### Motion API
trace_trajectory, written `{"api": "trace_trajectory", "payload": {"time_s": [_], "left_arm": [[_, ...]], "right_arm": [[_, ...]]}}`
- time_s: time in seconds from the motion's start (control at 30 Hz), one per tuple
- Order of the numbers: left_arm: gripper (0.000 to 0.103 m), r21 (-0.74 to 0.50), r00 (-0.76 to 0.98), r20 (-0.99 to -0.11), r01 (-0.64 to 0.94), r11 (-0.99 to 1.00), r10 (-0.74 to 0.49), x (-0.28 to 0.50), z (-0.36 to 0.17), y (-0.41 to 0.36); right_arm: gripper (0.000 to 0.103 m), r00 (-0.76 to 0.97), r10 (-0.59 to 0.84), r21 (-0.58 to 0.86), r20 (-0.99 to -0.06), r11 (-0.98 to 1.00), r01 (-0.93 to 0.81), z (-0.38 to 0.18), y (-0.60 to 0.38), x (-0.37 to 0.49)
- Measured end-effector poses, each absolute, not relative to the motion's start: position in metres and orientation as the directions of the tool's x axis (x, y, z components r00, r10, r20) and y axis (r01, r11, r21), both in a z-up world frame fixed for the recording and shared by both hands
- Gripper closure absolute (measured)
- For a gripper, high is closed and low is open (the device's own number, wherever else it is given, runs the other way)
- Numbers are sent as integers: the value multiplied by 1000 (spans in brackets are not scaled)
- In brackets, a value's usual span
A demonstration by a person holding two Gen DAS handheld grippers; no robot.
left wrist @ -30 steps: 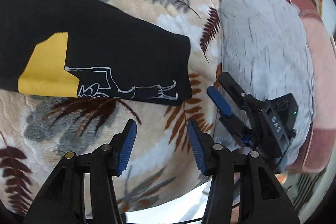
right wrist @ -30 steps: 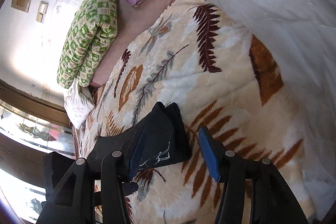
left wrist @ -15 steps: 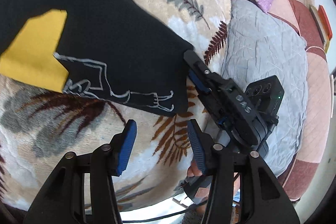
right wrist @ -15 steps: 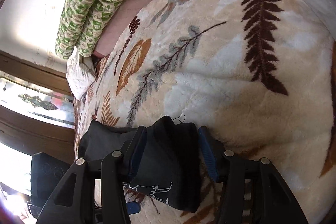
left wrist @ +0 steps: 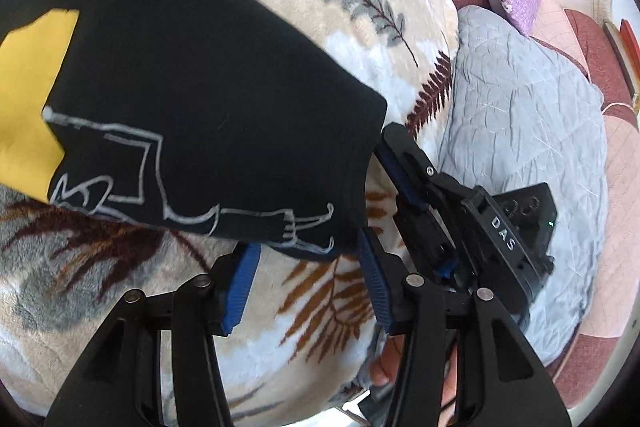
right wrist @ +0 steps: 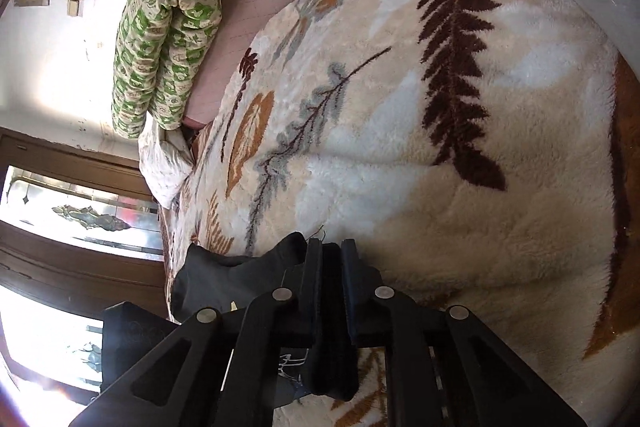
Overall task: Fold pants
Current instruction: 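Open the left gripper and regrasp the pants edge beside the right gripper while the right gripper holds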
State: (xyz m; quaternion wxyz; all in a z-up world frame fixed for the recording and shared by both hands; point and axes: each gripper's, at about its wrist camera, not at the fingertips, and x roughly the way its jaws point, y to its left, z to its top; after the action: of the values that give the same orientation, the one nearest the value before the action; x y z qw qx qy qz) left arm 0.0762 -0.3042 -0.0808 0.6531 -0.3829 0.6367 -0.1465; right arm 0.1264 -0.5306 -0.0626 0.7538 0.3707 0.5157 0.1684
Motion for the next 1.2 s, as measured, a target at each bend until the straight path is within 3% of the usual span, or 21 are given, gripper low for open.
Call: {"api": "trace_trajectory", "payload": {"time_s": [0.07, 0.1, 0.2, 0.37, 0.63, 0.7, 0.73, 0.77, 0.9, 0.93, 1.1, 1.2], "left_arm": [[73, -674, 143, -733, -286, 681, -665, 79, -80, -305], [89, -676, 137, -731, -276, 683, -669, 81, -81, -305], [95, -696, 113, -704, -303, 650, -701, 83, -91, -295], [95, -713, 113, -688, -291, 638, -717, 80, -89, -288], [95, -728, 103, -668, -295, 619, -737, 82, -87, -287], [95, -730, 96, -663, -302, 613, -743, 84, -89, -288], [95, -733, 93, -658, -305, 608, -747, 84, -89, -287], [95, -735, 89, -655, -307, 605, -750, 84, -89, -286], [95, -743, 88, -645, -307, 595, -759, 84, -88, -281], [95, -745, 89, -642, -309, 591, -762, 83, -87, -278], [95, -744, 99, -648, -299, 598, -756, 82, -85, -268], [95, -742, 84, -647, -298, 600, -758, 80, -87, -267]], "right_arm": [[90, 408, 630, 724, -661, 679, 124, -60, -530, 127], [90, 408, 625, 719, -665, 683, 126, -58, -529, 127], [84, 408, 627, 721, -663, 682, 122, -54, -529, 125], [60, 402, 638, 726, -657, 680, 107, -49, -526, 128], [60, 344, 666, 733, -662, 671, 112, -63, -511, 134], [61, 338, 671, 735, -660, 670, 105, -63, -511, 133], [69, 341, 664, 728, -665, 678, 101, -61, -511, 132], [84, 338, 658, 720, -673, 687, 96, -60, -510, 130], [93, 350, 628, 687, -695, 724, 67, -47, -509, 124], [100, 357, 617, 676, -701, 734, 60, -42, -508, 123], [101, 354, 587, 641, -728, 766, 48, -26, -498, 119], [90, 385, 555, 638, -737, 760, 125, -29, -508, 117]]}}
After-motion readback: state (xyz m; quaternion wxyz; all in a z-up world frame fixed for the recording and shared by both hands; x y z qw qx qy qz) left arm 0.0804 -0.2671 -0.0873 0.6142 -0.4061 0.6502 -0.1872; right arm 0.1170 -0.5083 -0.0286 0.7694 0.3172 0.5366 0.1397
